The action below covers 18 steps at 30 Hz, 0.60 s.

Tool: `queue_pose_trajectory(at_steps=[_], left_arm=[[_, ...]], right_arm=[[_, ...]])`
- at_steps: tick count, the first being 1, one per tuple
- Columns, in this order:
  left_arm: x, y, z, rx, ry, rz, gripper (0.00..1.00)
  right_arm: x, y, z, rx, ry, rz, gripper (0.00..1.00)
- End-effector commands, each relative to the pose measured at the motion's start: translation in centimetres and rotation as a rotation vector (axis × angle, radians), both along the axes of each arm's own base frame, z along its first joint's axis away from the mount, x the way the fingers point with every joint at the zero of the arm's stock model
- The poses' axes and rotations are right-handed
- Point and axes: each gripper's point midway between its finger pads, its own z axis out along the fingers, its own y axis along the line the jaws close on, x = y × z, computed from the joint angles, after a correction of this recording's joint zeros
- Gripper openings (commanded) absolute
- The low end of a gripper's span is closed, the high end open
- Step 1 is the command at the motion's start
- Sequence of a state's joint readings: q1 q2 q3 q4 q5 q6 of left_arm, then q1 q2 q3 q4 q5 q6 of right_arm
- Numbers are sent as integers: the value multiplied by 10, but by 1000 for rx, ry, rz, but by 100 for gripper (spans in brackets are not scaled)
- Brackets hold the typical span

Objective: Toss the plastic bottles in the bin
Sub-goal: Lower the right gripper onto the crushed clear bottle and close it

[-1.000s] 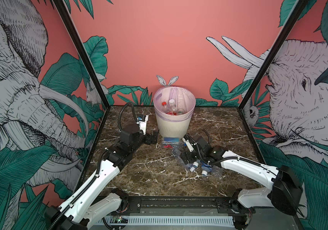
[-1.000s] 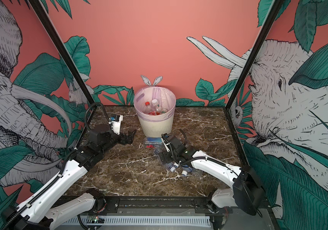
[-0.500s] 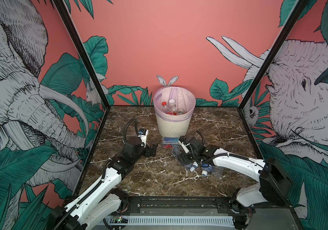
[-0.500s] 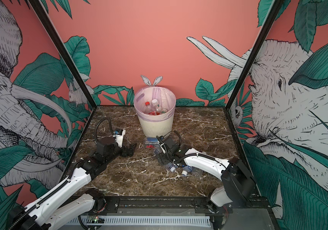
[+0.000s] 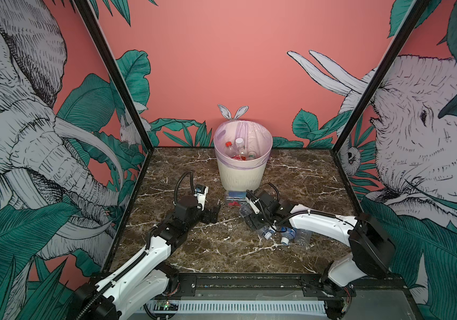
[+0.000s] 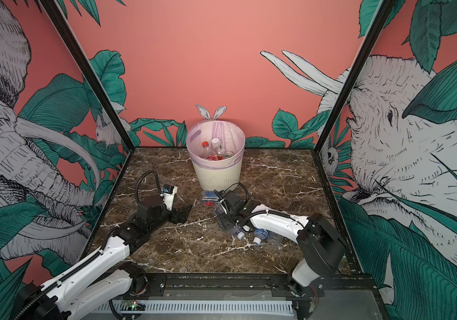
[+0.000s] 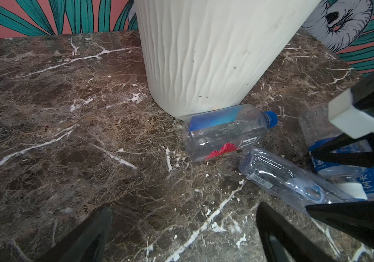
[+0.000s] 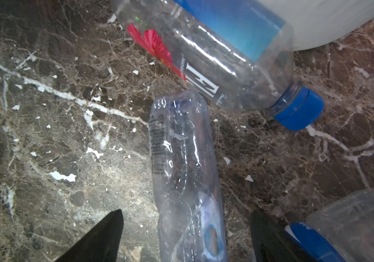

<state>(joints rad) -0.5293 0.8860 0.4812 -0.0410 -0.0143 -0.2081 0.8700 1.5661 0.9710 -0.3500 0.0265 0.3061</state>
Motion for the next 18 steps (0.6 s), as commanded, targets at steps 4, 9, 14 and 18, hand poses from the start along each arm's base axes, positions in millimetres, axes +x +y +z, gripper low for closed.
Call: queue_pose_trajectory(at_steps=[4, 9, 14, 18], left_arm=[[-3, 1, -2, -15, -7, -8, 100], [-8, 3, -2, -21, 2, -7, 100], [-12, 5, -4, -28, 12, -4, 100], [-14, 5, -5, -32, 18, -2, 100]], right_arm=[[8, 9, -5, -6, -7, 1, 89], [10, 15, -14, -9, 7, 7, 88], [12, 17, -21, -21, 17, 7, 88], [11, 16, -27, -30, 27, 8, 85]])
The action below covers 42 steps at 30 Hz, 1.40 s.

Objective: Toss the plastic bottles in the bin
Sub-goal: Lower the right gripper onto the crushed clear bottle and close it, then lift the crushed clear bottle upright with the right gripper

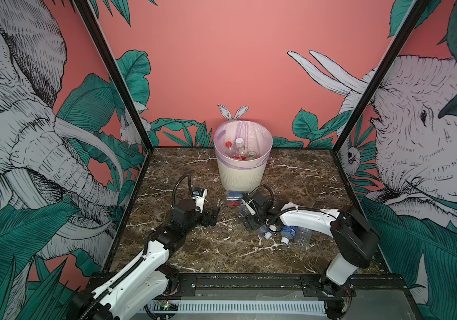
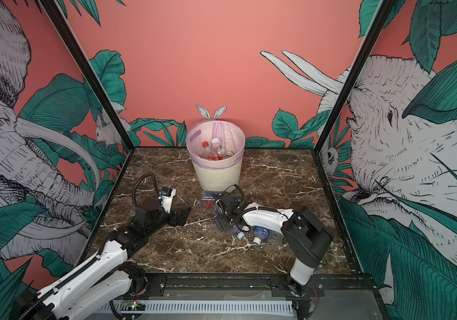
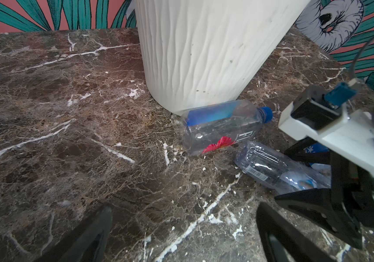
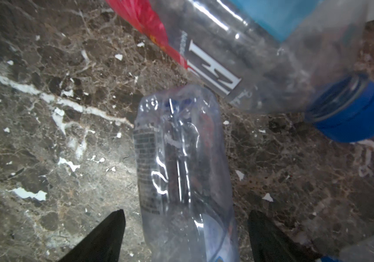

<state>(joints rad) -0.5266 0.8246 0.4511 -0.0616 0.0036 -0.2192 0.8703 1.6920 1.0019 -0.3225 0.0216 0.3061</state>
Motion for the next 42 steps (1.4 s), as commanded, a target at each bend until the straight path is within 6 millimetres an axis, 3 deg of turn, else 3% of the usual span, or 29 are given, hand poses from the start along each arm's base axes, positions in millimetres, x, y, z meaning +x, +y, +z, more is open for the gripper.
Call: queue_pose_trajectory(at_steps=[1, 9, 20, 29, 30, 42], left_arm=[[-5, 2, -6, -11, 23, 4, 99], [-9, 2, -11, -28, 46, 6, 100], [-9, -1, -13, -36, 66, -4, 100], [-8, -4, -13, -39, 80, -13, 100], [-8, -4, -13, -41, 81, -14, 100], [-10, -8, -8, -41, 96, -35, 100]], right_arm=[[6, 9, 4, 16, -17, 6, 84], [4, 6, -2, 6, -10, 7, 77], [3, 1, 2, -8, -35, 16, 58], [-3, -4, 18, 9, -76, 25, 54], [-3, -4, 31, 35, -102, 26, 54], [-14, -8, 76, 138, -209, 28, 52]])
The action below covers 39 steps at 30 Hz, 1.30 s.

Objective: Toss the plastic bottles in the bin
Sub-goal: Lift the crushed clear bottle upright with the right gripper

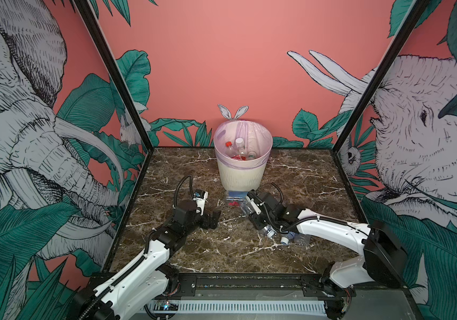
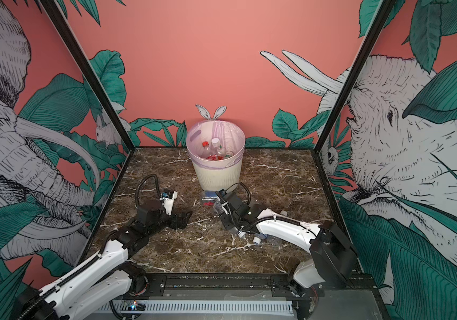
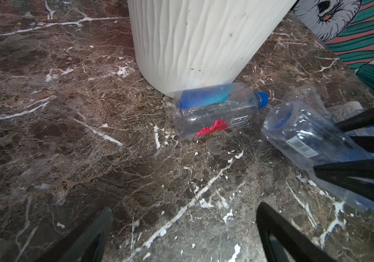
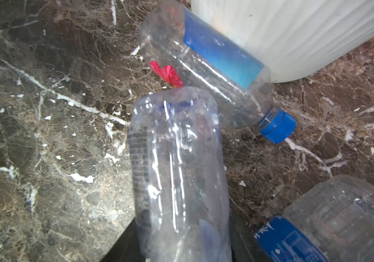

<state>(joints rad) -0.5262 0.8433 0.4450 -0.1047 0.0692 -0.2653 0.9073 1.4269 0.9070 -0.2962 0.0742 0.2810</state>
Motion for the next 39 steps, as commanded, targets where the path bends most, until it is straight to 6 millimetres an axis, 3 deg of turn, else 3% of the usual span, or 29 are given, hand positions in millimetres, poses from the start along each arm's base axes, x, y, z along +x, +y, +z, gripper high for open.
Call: queue_pose_trajectory(at_steps=[1, 8, 23, 39], left_arm=[[1, -1, 9, -14, 0, 0, 100], [1, -1, 11, -14, 2, -2, 100], [0, -3, 16, -11, 4, -15, 100], [2, -6, 20, -14, 1, -25, 100]], right_arm=[[-3, -2, 15, 34, -51, -3, 53], [-11, -8, 44, 113, -129, -7, 53], [-24, -42, 103, 290, -297, -60, 53], [-22, -72, 155, 364, -445, -159, 53]])
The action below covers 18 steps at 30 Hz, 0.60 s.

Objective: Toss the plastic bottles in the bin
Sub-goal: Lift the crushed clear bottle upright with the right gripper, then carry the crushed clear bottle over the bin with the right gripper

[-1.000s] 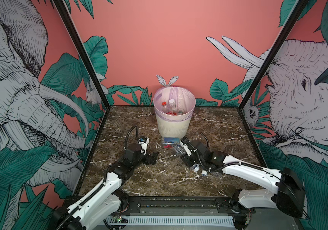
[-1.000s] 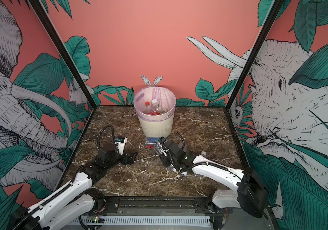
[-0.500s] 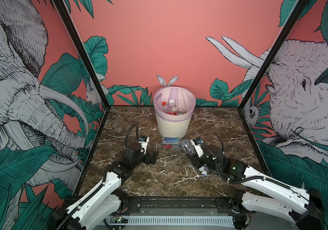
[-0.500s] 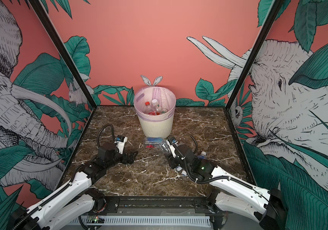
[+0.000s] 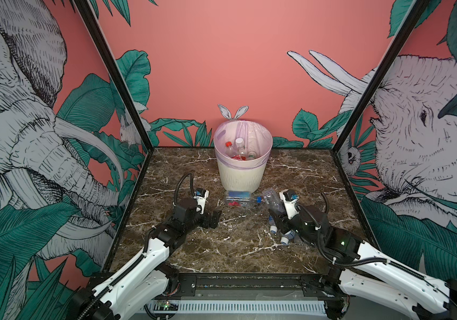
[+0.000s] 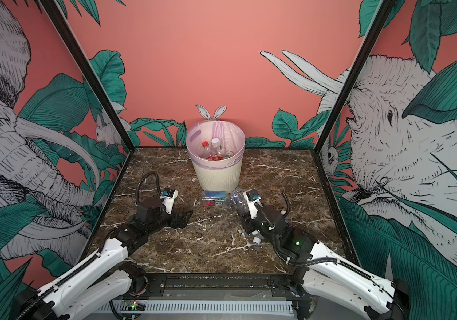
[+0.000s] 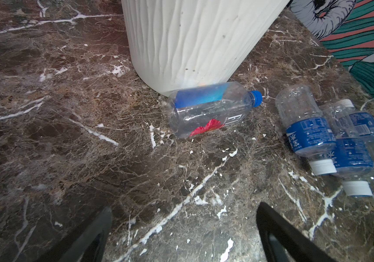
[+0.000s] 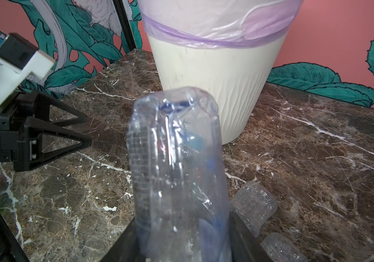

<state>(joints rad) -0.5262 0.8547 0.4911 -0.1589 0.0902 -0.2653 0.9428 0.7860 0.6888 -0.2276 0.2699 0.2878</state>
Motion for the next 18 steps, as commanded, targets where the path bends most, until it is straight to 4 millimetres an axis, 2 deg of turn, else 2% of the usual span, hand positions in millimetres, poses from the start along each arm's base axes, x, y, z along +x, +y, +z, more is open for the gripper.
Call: queue_pose_trajectory(at_steps=[1, 5, 8, 10, 11, 12, 15, 16, 18], left_arm=[[3, -3, 13, -14, -21, -9, 100], [2, -3, 13, -15, -22, -14, 100], [1, -4, 13, -13, -20, -24, 100], [0, -4, 14, -10, -23, -27, 100], [0, -4, 14, -11, -26, -29, 100], [-1, -4, 15, -13, -26, -30, 100], [-2, -3, 15, -25, -25, -25, 100], [-3, -3, 15, -31, -23, -22, 100], [-5, -3, 14, -40, -22, -18, 100]], right_arm=[[7, -1, 33, 47, -57, -37, 53], [14, 4, 65, 55, -100, -48, 53], [29, 16, 103, 48, -153, -45, 53], [46, 31, 134, 52, -178, -34, 53], [57, 38, 148, 57, -182, -29, 53], [70, 46, 171, 74, -194, -24, 53], [119, 69, 221, 105, -217, -22, 54], [138, 79, 232, 120, -203, -9, 58], [175, 92, 241, 110, -177, -30, 80]])
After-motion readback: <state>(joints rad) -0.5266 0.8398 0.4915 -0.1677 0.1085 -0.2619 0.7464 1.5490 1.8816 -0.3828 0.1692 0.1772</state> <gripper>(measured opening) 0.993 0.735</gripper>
